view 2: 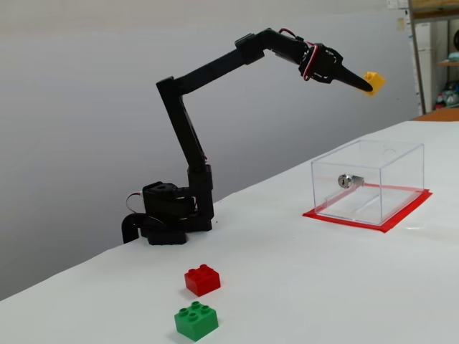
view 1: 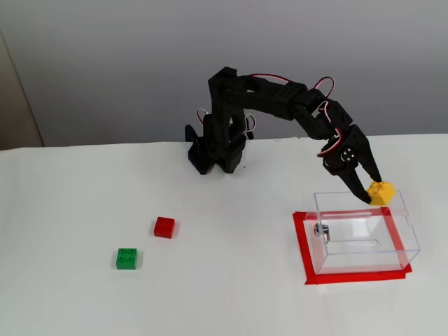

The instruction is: Pick the yellow lego brick and place it into the transparent box

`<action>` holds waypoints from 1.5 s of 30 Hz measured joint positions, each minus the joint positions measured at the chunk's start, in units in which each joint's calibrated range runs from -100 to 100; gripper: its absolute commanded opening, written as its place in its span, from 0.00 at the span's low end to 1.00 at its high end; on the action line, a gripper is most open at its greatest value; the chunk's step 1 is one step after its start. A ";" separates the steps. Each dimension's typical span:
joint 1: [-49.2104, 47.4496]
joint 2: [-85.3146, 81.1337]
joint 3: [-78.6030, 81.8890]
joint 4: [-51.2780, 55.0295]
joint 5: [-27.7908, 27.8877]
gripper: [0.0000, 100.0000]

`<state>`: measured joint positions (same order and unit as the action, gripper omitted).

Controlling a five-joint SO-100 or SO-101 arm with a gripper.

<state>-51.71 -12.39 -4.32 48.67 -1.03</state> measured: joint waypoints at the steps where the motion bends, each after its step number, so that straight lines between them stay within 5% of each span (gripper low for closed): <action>1: -0.85 0.42 0.00 0.00 0.00 0.11; 45: -3.21 11.50 0.00 6.86 0.00 0.12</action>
<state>-54.91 -0.89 -4.32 55.53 -1.03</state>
